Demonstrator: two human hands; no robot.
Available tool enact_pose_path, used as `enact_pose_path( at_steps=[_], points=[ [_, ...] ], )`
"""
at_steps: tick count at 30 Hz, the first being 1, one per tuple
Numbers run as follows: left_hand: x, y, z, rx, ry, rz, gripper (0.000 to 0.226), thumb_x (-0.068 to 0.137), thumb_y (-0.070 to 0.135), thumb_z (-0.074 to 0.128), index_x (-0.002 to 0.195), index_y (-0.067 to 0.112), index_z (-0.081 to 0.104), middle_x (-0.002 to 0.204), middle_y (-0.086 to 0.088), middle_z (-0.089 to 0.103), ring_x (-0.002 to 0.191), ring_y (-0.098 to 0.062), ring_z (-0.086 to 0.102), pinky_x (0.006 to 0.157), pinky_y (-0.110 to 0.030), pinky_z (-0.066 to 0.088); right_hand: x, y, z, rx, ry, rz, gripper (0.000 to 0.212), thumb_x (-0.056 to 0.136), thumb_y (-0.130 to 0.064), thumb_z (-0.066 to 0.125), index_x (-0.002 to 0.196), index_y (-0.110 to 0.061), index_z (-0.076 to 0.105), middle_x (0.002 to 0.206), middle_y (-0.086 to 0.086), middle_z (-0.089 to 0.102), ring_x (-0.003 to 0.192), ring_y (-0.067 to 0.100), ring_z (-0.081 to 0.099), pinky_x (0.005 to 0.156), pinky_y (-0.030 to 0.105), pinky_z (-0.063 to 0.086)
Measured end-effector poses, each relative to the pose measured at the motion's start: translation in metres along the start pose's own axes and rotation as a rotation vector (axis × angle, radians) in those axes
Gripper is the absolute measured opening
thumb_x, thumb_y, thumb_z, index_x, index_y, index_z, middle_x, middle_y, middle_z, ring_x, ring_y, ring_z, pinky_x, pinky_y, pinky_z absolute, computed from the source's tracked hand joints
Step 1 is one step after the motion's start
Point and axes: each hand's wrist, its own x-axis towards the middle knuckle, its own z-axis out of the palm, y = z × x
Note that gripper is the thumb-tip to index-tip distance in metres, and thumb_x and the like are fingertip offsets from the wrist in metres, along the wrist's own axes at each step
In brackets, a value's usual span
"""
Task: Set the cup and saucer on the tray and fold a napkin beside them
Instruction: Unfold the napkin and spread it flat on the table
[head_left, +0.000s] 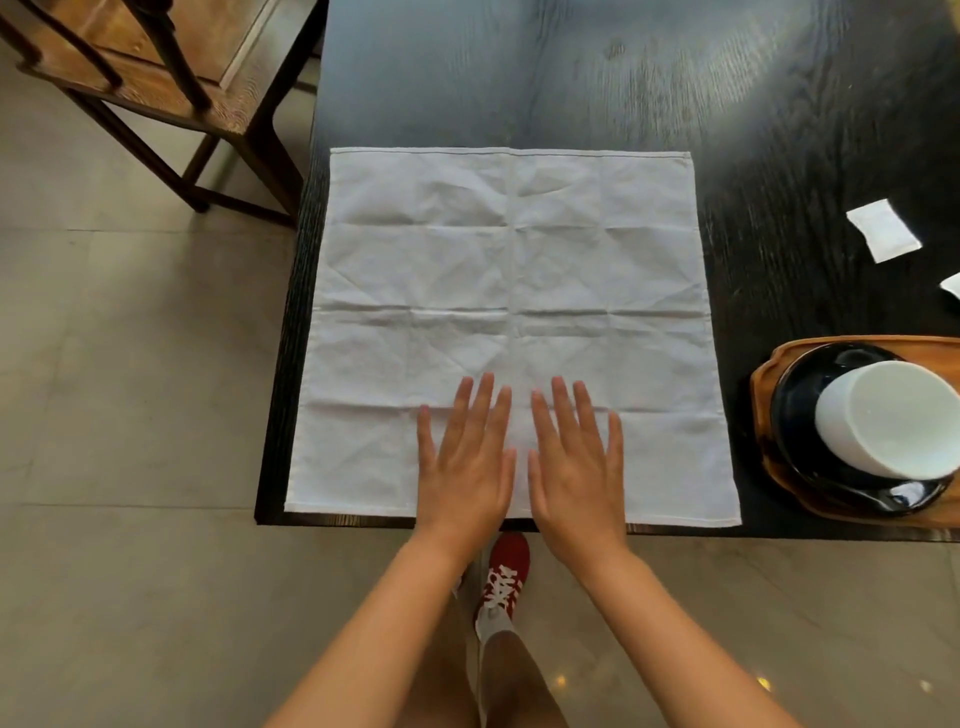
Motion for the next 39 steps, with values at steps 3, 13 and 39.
enact_pose_path(
  at_steps=[3,13,39],
  points=[
    [0.015,-0.004,0.013,0.087,-0.081,0.003,0.058,0.093,0.044,0.019,0.147,0.028,0.004,0.157,-0.001,0.0,0.145,-0.021,-0.005,0.114,-0.053,-0.006,0.014,0.013,0.013,-0.118,-0.102,0.032,0.059,0.097,-0.038,0.025,0.145,-0.023,-0.005,0.153,-0.002,-0.012,0.143,0.017,-0.012,0.115,0.044,-0.009],
    [0.017,-0.1,-0.006,-0.001,0.024,-0.462,0.073,0.089,0.048,0.022,0.149,0.01,0.004,0.158,-0.009,0.002,0.145,-0.019,0.001,0.116,-0.05,-0.002,0.018,0.096,-0.019,-0.132,-0.045,0.3,0.069,0.089,-0.048,0.012,0.146,-0.01,0.001,0.156,0.006,0.003,0.143,0.013,-0.002,0.117,0.042,0.004],
    [0.174,-0.153,-0.036,0.044,-0.031,-0.062,0.071,0.087,0.049,0.021,0.149,0.017,0.01,0.159,-0.009,0.004,0.146,-0.02,0.001,0.116,-0.04,0.001,0.173,0.127,-0.036,-0.174,0.06,0.217,0.067,0.093,-0.042,0.026,0.148,-0.009,0.007,0.158,0.009,0.006,0.145,0.02,0.004,0.117,0.043,0.004]
  ],
)
